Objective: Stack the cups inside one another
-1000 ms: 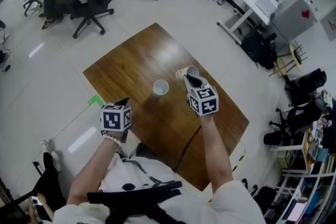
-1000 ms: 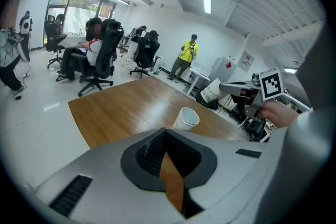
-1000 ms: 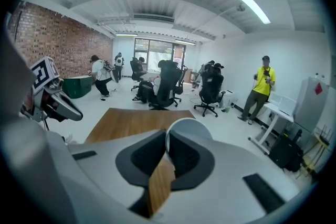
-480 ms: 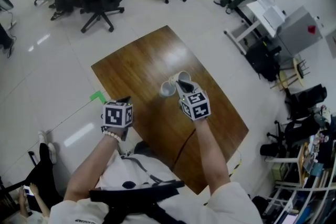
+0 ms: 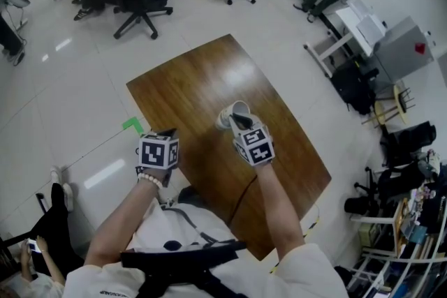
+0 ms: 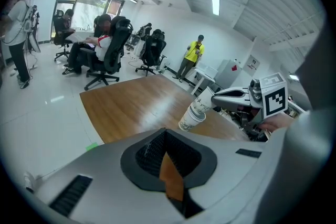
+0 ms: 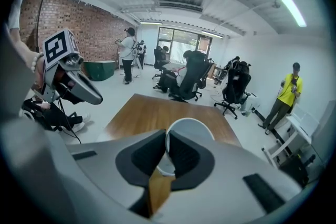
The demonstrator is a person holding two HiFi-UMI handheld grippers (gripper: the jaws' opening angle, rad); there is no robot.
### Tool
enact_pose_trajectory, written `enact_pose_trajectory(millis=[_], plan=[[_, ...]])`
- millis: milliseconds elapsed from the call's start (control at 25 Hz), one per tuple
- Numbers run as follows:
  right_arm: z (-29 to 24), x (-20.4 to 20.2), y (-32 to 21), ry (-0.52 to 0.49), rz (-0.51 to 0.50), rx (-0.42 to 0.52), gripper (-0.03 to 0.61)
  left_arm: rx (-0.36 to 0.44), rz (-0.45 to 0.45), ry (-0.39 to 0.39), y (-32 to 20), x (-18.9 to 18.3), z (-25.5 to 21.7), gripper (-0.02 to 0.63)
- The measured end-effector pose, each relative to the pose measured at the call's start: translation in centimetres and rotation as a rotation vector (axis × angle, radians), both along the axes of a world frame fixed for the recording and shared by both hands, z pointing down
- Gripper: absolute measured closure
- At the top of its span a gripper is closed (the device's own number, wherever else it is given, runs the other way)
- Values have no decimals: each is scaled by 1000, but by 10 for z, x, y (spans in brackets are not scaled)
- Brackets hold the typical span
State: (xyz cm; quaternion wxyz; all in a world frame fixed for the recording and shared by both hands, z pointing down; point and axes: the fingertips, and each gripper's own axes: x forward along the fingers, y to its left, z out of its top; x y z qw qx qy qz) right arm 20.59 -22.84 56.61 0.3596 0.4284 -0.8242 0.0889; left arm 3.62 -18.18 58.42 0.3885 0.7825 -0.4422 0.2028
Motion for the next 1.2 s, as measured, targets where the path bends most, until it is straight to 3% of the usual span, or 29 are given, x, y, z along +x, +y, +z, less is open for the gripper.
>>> enact_pose_trajectory(millis=[1200], plan=[[77,-4,7,188,-59,-135,532,-19,-32,2,11,-17,7,615]])
